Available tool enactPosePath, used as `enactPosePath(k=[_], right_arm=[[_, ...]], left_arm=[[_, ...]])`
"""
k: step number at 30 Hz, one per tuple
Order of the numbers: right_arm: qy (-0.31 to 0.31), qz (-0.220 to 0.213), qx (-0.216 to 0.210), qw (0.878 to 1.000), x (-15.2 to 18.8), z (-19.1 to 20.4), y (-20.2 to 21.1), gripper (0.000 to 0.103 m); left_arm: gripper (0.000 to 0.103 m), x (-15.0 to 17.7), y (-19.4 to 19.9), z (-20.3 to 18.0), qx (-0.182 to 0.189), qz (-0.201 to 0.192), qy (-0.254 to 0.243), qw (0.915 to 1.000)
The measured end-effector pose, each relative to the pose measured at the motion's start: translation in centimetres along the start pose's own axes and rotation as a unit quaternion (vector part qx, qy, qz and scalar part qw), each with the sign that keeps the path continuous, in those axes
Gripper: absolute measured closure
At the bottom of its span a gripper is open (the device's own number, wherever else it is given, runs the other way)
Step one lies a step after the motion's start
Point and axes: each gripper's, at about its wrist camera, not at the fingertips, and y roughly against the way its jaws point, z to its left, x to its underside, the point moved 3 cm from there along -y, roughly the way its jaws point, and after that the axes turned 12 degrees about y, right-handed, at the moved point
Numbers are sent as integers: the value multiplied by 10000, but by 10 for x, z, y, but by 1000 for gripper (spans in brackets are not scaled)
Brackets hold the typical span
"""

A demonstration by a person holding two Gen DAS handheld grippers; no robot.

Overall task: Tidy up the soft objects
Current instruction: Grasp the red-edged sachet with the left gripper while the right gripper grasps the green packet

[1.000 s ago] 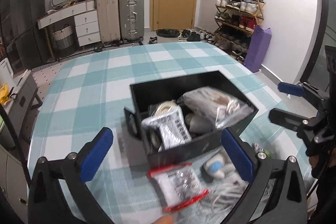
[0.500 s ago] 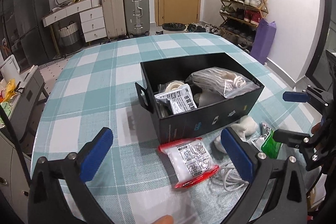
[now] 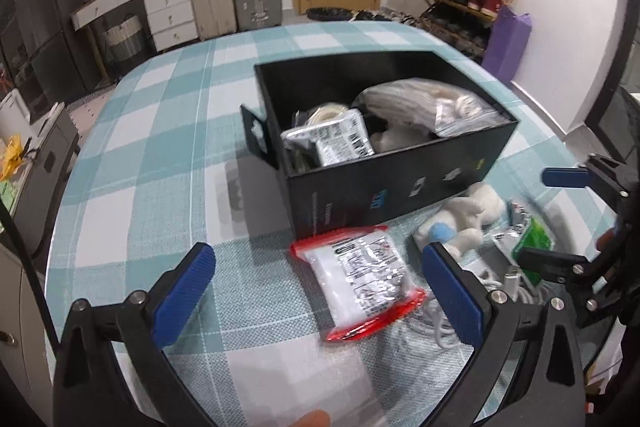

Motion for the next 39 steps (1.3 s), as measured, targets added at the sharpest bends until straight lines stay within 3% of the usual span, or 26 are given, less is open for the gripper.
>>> enactPosePath(k=[8,20,39], right_arm=[[0,91,-157,9998,2,1,-3,1],[-62,269,-90,9996,6,-8,-7,1],[7,404,43,9992,12,-12,-17,1]], left_arm=[[0,6,-16,6,155,337,324,9988],[0,12,-16,10,-191,596,3,9980],[0,16,-24,15,-127,865,-20,9962]])
